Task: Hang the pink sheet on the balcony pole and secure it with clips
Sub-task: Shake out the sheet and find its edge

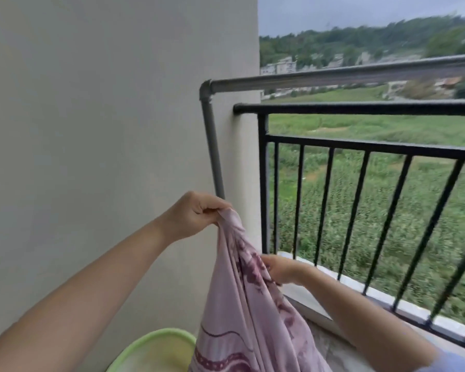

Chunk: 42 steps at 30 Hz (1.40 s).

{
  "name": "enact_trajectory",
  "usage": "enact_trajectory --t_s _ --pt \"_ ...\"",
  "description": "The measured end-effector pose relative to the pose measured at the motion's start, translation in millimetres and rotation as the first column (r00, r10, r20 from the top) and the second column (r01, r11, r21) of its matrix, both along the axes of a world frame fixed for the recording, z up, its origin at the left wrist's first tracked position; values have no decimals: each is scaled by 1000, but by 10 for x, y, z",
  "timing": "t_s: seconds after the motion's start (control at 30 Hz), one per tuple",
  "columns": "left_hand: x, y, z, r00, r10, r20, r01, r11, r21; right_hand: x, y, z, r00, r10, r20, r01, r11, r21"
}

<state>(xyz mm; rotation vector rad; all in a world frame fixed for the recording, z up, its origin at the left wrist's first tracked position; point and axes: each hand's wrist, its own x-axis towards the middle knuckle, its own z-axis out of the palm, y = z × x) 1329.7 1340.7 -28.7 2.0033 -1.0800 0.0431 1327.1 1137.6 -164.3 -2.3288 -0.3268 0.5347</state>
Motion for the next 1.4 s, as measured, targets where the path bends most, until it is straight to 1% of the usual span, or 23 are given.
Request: enact_trajectory --t_s 0.07,0.1,0.17,0.23,0.3,0.33,0.37,0.4,0.47,0.5,0.53,0.6,0.67,0.73,0.83,0.9,0.97,1.03,1.1,1.2,1.23,1.33,1.4 --pt "-51 131 15 997 47 -56 -47 999 11 85 236 -119 998 56 -8 -57 996 -72" --pt "-62 215 45 990 97 -100 -93 995 44 145 269 -95 999 34 21 -31 993 -112" --pt "-95 396 80 958 186 -218 -139 967 213 305 234 82 971 -133 198 156 982 -109" --pt "-169 482 44 900 185 -394 35 872 489 412 109 405 856 -373 359 360 927 104" --pt "-240 423 -60 827 213 -520 261 674 692 376 15 806 753 -525 397 393 842 370" --pt "-246 380 -128 793 221 -567 337 617 711 310 -9 984 737 -535 414 352 826 440" --pt "-231 317 -173 773 217 -596 367 613 699 219 -40 1131 728 -526 439 299 821 487" --pt "-201 235 -208 784 205 -586 331 660 674 117 -95 1246 723 -509 467 240 819 520" --pt "-74 56 -272 871 261 -415 43 802 595 -117 -275 1355 724 -462 512 148 829 539" --pt "-12 -44 -303 899 317 -301 -121 842 525 -211 -394 1362 715 -441 543 120 842 526" --pt "42 -179 -362 912 350 -213 -216 853 476 -313 -509 1366 707 -424 565 112 857 503" --pt "86 -533 -581 949 299 -99 -205 824 529 -492 -676 1322 711 -368 599 121 903 412" --pt "33 -931 -808 984 163 -70 -94 813 574 -661 -786 1256 707 -344 617 172 931 322" --pt "-34 -1216 -967 993 95 -73 -39 830 556 -826 -931 1200 689 -360 629 239 932 272" --pt "20 -1311 -1014 993 112 -37 -86 902 424 -1070 -1203 1210 682 -351 641 343 928 142" --pt "150 -1215 -901 966 217 -142 -181 956 230 -1237 -1373 1204 711 -340 615 380 922 70" --pt "329 -1062 -707 931 313 -189 -296 949 111 -1366 -1434 1148 754 -273 598 367 929 -39" --pt "407 -985 -562 947 292 -137 -256 939 232 -1434 -1393 1071 765 -220 605 335 938 -83" --pt "264 -1044 -556 977 135 -164 -53 904 424 -1425 -1314 1037 734 -210 646 324 944 -61" --pt "-173 -1319 -910 941 -128 -313 303 729 613 -1336 -1193 1043 669 -284 687 370 929 24" --pt "-284 -1407 -1081 935 -133 -328 324 695 642 -1309 -1175 1038 651 -313 692 386 921 54" --pt "-391 -1505 -1489 970 -5 -245 170 733 659 -1297 -1180 1045 601 -382 703 440 892 109" --pt "-408 -1486 -1683 945 28 -325 198 743 640 -1324 -1207 1065 574 -421 702 466 873 143"
